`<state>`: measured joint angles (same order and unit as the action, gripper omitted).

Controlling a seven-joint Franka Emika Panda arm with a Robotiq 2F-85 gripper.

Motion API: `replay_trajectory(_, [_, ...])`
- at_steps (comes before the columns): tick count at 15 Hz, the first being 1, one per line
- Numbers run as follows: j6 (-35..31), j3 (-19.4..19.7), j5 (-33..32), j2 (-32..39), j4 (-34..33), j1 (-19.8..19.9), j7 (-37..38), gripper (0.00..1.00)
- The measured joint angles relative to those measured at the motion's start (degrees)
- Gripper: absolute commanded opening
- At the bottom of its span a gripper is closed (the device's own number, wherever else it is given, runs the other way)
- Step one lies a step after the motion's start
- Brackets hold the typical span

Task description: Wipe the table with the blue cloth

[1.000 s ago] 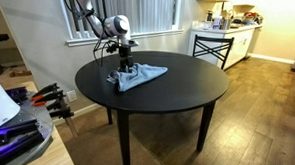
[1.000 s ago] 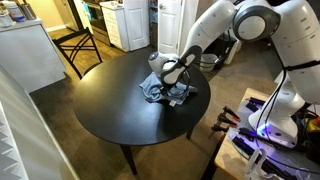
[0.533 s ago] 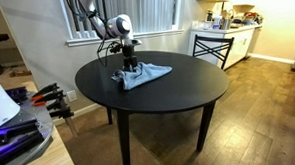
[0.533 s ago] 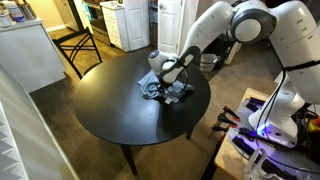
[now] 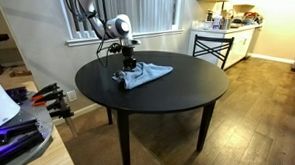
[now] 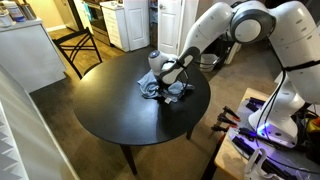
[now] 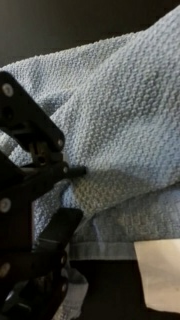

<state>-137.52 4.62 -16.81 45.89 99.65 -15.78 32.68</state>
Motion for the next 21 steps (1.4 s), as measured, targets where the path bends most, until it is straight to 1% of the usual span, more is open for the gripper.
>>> replay_trajectory(1, [-0.69, -0.05, 0.77, 0.00, 0.18, 0.08, -0.92, 0.03])
replay_trajectory(3, [-1.29, -0.14, 2.34, -0.11, 0.24, 0.70, -3.20, 0.00])
replay_trajectory(8, [-2.32, -2.23, 6.33, -0.42, 0.23, 3.66, -10.15, 0.02])
replay_trajectory(11, [-2.44, -3.38, 6.43, -0.28, -0.12, 3.34, -11.49, 0.02])
replay_trajectory(13, [-2.36, -3.94, 6.43, 0.25, -1.16, 2.05, -11.50, 0.02])
replay_trajectory(18, [-0.80, -4.34, 6.38, 2.97, -6.39, -3.35, -11.50, 0.02])
replay_trajectory(21, [0.44, -4.60, 6.36, 4.32, -9.09, -5.79, -11.50, 0.02])
